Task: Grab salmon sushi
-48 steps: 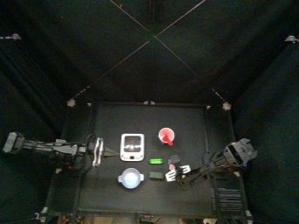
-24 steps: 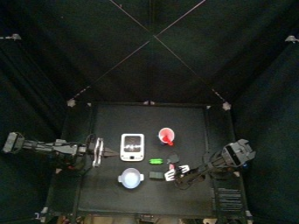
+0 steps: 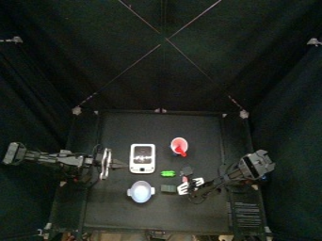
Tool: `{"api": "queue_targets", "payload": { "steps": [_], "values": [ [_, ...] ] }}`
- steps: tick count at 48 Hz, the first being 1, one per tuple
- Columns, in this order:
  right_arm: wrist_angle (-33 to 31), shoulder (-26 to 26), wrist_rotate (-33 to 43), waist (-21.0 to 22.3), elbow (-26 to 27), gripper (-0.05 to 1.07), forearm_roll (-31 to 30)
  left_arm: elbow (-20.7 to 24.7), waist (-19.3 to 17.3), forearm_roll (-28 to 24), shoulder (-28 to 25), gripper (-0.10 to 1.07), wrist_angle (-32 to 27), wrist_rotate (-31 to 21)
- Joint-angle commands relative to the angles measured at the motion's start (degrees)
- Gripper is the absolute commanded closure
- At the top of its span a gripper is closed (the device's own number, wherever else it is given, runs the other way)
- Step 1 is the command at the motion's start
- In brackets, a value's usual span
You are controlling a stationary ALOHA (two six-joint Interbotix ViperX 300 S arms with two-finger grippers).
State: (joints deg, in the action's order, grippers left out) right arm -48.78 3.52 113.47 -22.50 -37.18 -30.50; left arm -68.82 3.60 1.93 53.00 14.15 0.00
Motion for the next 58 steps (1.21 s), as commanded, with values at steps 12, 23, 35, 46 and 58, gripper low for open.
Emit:
{"api": "queue_targets", "payload": {
  "steps": [12, 23, 35, 46, 58],
  "values": [
    [1.32, -2.02, -0.7, 0.35, 0.53, 0.51, 0.09, 0.79, 0.09, 0.09, -0.26, 1.01, 0.09, 0.09],
    [0.26, -4.57, -2.02, -0.09, 1.14, 0.54, -0.88, 0.88, 0.09, 0.0, -0.26, 1.01, -0.53, 0.18],
    [0.18, -4.66, -2.02, -0.18, 1.05, 0.54, -1.49, 0.97, 0.18, 0.0, -0.26, 1.01, -0.62, 0.26],
    [0.26, -4.66, -2.02, -0.09, 1.49, 0.54, -1.58, 0.97, 0.18, -0.44, -0.26, 1.01, -0.53, 0.35],
    [0.26, -4.66, -2.11, 0.26, 2.55, 0.54, -2.2, 0.97, 0.09, -0.53, -0.26, 1.01, -0.62, 0.35]
  ]
}}
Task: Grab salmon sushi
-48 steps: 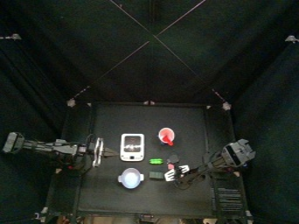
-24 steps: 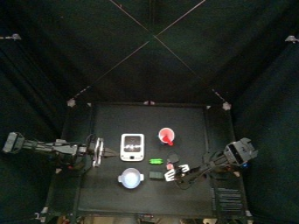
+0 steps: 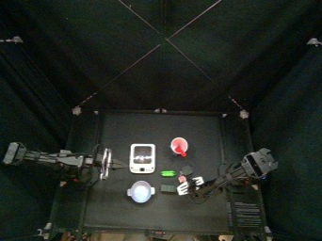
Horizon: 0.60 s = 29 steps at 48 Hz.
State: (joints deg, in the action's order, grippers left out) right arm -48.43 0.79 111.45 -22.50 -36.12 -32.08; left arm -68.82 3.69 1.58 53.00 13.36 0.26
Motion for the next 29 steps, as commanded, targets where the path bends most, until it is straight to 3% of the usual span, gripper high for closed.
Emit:
{"api": "queue_targets", "payload": {
  "steps": [1, 29],
  "values": [
    [-0.09, -2.02, -0.09, 0.26, 1.49, 0.54, -0.88, 0.97, 0.0, -0.09, -0.26, 1.01, 0.18, 0.09],
    [0.09, -1.58, -0.09, 0.09, 1.58, 0.54, -2.46, 0.97, 0.0, 0.09, -0.26, 1.01, 0.26, 0.0]
  ]
}}
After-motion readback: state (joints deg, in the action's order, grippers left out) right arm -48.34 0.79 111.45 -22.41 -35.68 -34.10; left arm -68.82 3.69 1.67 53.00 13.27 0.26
